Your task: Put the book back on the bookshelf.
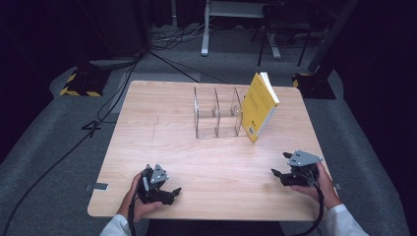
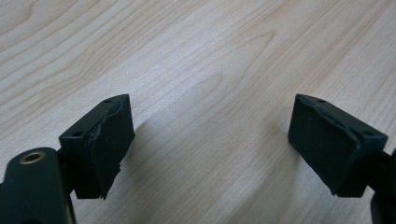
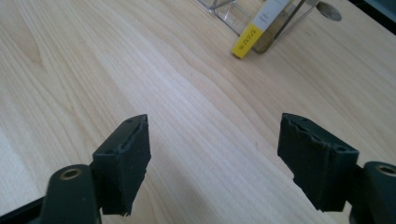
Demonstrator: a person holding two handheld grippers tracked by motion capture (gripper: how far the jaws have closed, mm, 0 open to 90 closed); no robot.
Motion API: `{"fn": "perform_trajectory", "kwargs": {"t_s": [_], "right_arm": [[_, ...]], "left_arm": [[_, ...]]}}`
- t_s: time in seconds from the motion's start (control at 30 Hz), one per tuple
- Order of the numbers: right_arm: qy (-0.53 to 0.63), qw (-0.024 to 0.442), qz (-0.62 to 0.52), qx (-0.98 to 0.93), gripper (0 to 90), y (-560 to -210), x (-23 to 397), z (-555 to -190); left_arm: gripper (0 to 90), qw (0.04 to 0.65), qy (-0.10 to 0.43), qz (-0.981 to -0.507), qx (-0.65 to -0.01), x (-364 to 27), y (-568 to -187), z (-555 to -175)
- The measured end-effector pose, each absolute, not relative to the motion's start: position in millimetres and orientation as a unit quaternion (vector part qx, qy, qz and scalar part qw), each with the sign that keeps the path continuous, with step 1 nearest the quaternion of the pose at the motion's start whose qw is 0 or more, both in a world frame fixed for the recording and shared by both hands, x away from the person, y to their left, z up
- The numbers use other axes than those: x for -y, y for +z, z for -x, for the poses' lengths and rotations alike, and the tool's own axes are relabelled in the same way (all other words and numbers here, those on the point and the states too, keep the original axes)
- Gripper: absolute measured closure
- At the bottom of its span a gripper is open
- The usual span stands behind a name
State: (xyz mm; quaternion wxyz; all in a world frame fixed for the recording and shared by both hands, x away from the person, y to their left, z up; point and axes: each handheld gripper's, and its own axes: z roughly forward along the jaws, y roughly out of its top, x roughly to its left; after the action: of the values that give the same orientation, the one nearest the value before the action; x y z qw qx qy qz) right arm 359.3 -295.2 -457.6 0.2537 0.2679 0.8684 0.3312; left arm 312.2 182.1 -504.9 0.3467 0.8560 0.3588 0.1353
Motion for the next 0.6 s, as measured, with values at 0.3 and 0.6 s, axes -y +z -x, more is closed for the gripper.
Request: {"fn": "perform_trajectory", "kwargs": {"t_s": [0.3, 0.6], "right_arm": [[0.336, 0.252, -0.293, -0.859, 26.3, -470.8, 323.3, -343.1], [0.351, 0.235, -0.330, -0.844, 26.1, -483.7, 354.4, -330.4]], "left_arm": [[15.0, 0.347, 0.135, -0.856, -0.358, -182.1, -504.9, -312.2], [15.0, 0.347, 0.135, -0.856, -0.358, -182.1, -504.9, -312.3]]}}
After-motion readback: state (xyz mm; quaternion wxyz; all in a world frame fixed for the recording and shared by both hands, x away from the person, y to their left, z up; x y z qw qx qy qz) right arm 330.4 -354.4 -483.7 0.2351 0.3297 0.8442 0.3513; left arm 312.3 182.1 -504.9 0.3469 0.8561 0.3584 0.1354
